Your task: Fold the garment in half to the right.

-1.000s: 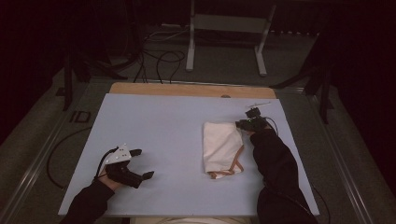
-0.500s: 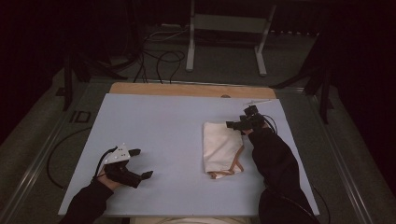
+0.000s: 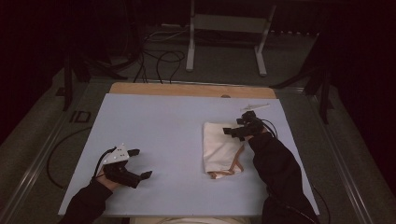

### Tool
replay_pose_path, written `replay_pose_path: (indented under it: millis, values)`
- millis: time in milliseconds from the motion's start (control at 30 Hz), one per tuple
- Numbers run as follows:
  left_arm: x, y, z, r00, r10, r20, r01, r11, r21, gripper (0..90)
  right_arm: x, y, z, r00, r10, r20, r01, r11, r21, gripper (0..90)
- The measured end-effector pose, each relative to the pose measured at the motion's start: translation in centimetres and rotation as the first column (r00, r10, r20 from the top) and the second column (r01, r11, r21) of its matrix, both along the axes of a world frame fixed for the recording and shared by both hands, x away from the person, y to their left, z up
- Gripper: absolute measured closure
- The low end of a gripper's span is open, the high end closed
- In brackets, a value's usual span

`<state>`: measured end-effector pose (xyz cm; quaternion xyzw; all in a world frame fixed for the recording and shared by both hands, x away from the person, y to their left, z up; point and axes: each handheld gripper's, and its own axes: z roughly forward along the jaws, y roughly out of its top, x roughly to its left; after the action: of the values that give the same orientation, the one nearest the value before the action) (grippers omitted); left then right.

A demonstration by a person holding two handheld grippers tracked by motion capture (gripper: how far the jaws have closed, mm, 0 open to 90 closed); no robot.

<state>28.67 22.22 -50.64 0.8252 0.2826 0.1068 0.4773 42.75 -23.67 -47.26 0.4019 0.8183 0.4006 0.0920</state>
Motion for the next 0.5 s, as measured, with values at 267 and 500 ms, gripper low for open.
replay_pose_path:
  millis: [267, 500]
  values:
    - [0.0, 0.0, -0.1, 1.0, 0.0, -0.004, 0.0, 1.0, 0.002, 0.1, -2.5, -0.4, 0.2, 0.9982, 0.056, 0.022, -0.056, 0.998, 0.012, 11.5]
    - [0.0, 0.0, -0.1, 1.0, 0.0, -0.003, 0.0, 1.0, 0.004, 0.1, -4.3, -1.5, -0.4, 0.9978, 0.063, 0.021, -0.064, 0.998, 0.029, 11.2]
